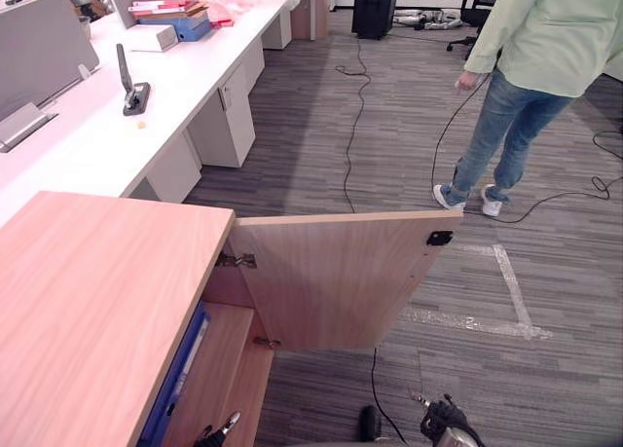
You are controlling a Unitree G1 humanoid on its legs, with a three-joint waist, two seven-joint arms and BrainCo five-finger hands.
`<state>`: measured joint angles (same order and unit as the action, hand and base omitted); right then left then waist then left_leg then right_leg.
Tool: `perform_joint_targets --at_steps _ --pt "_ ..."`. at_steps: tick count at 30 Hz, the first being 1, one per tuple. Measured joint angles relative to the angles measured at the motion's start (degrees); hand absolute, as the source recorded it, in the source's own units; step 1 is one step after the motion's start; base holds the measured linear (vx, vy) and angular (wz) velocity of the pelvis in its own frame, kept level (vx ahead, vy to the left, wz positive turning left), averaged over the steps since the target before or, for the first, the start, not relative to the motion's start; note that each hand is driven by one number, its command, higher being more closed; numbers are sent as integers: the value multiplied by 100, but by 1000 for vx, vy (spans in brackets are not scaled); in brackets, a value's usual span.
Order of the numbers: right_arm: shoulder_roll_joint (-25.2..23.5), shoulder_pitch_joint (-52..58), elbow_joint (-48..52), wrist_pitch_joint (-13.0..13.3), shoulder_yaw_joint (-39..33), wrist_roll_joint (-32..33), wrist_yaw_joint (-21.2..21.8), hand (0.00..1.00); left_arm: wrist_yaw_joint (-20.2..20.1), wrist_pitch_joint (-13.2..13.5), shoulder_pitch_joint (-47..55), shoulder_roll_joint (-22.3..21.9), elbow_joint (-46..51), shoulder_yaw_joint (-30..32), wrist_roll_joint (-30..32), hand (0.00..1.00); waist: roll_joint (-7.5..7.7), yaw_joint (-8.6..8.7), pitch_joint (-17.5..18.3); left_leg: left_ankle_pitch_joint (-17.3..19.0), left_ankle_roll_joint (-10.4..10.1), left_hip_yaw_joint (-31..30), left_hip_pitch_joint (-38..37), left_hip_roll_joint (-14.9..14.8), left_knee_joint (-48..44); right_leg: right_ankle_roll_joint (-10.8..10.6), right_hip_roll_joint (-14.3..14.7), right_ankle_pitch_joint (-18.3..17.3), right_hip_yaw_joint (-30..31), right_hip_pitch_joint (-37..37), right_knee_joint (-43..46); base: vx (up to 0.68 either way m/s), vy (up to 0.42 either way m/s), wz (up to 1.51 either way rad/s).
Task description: Walk over to the cabinet, pick up the folder, carry it to the office cabinet, place the folder inside the office cabinet, then close the office cabinet door
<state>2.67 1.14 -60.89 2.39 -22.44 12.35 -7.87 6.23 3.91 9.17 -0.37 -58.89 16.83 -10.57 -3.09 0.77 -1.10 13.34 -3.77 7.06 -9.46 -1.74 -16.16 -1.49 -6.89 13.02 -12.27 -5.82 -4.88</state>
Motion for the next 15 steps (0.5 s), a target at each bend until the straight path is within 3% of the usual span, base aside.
perform_joint_targets --at_steps 1,2,3,5,7,10,12,13,15 --pt "-83 51 9 -3 3 1 2 0 16 19 -19 -19 11 21 12 0 85 -2 -45 164 45 -39 138 30 -241 -80 -161 62 -2 12 10 -78 199 15" --pt "-128 75 54 -9 4 2 2 0 23 36 -33 -57 50 19 127 0 56 -24 -65 521 179 56 167 17 -48 -122 -199 90 -13 -59 122 -74 181 10" --pt "-164 71 88 -9 6 2 2 0 26 44 -40 -70 62 18 150 0 40 -21 -74 510 212 119 192 14 236 -129 -194 88 -13 -151 240 -169 221 -19" --pt "-417 13 357 -2 229 12 20 0 69 48 -111 73 94 67 208 0 220 -109 -156 229 460 471 256 77 529 -158 -354 80 36 -549 715 -212 189 -37" --pt "-469 124 537 -15 227 8 44 0 113 38 -131 43 112 160 205 0 232 -109 -181 152 542 522 240 58 581 27 -632 -492 -265 -823 1879 -32 143 -13" --pt "-447 221 551 -7 123 5 60 0 124 48 -90 -47 225 227 196 0 244 -113 -172 82 474 448 283 -72 587 23 -1042 -655 -308 -711 2619 52 69 -2" --pt "-481 265 471 -14 122 7 70 0 144 77 -86 30 231 234 201 0 365 -111 -88 58 424 488 434 -67 594 7 -1208 -590 -129 -623 2486 84 -53 -15" --pt "-492 258 386 -16 112 8 75 0 163 99 -67 129 234 241 200 0 455 -118 -60 11 336 504 493 -38 638 -163 -1197 -673 23 -529 2234 82 -102 -9" --pt "-446 274 281 -29 99 -2 114 0 163 85 -56 164 219 244 203 0 481 -115 -29 -108 135 508 481 -24 709 -398 -1205 -834 -45 -389 1952 112 -147 -5"
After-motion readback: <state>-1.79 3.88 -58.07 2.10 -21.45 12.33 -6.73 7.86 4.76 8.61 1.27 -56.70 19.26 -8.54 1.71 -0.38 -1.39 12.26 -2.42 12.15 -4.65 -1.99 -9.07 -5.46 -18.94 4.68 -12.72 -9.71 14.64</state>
